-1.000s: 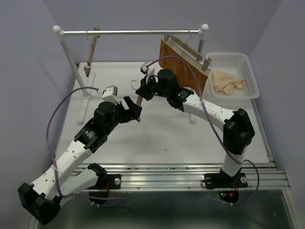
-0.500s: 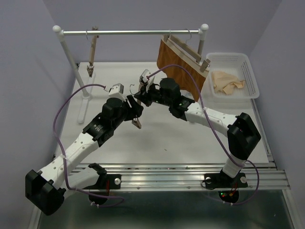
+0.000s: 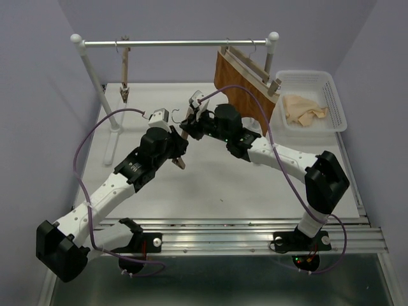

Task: Remove the underwear clipped to the hanger

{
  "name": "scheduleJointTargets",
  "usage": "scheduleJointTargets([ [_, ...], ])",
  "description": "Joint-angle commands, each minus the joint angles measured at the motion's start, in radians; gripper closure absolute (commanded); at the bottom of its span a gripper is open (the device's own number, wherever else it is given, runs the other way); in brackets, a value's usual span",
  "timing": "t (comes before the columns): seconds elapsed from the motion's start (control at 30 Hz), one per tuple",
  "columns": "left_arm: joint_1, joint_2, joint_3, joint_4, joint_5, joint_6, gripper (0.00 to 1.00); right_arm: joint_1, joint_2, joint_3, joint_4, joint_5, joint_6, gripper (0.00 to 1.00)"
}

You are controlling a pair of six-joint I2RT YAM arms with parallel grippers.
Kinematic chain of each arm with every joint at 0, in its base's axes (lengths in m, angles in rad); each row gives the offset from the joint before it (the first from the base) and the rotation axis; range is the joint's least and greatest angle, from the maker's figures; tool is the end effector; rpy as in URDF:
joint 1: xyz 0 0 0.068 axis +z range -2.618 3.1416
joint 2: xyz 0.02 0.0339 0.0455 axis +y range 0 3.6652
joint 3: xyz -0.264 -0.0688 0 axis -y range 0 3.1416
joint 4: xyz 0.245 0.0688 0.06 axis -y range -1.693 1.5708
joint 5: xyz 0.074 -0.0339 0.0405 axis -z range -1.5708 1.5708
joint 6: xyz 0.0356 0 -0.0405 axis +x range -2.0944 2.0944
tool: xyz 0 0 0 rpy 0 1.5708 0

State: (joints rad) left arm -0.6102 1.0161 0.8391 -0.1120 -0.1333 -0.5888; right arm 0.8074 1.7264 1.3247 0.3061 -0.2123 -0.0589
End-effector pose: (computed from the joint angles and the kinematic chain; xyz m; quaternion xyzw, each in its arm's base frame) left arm 0.1973 -0.1322 0.3227 -0.0313 0.8002 -0.2925 0.5227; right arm 0.2837 0.3073 0.3234 -0.3736 0.6381 0.3175 0.5938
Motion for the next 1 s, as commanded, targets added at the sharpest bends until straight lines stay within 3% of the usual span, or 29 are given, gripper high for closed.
scheduleJointTargets([
  [0.0,0.004,0.004,0.077,0.009,-0.113,0.055,1.0,0.004,-0.09,0.021,0.022,0.03,0.057,0.48],
  [0.07,0.003,0.004,0.092,-0.003,-0.167,0.07,1.0,0.004,-0.106,0.043,-0.01,0.025,0.057,0.41],
  [0.2,0.004,-0.001,0.107,-0.006,-0.207,0.127,1.0,0.004,-0.143,0.097,-0.11,0.036,0.138,0.04],
  [0.23,0.004,-0.001,0.11,-0.006,-0.21,0.133,1.0,0.004,-0.157,0.102,-0.11,0.047,0.148,0.01],
  [0.63,0.004,0.042,0.233,-0.012,-0.31,0.297,1.0,0.004,-0.355,-0.024,-0.107,0.439,0.151,0.0],
  [0.97,0.003,0.153,0.388,-0.005,-0.339,0.322,1.0,0.004,-0.418,-0.079,-0.105,0.479,0.137,0.0],
])
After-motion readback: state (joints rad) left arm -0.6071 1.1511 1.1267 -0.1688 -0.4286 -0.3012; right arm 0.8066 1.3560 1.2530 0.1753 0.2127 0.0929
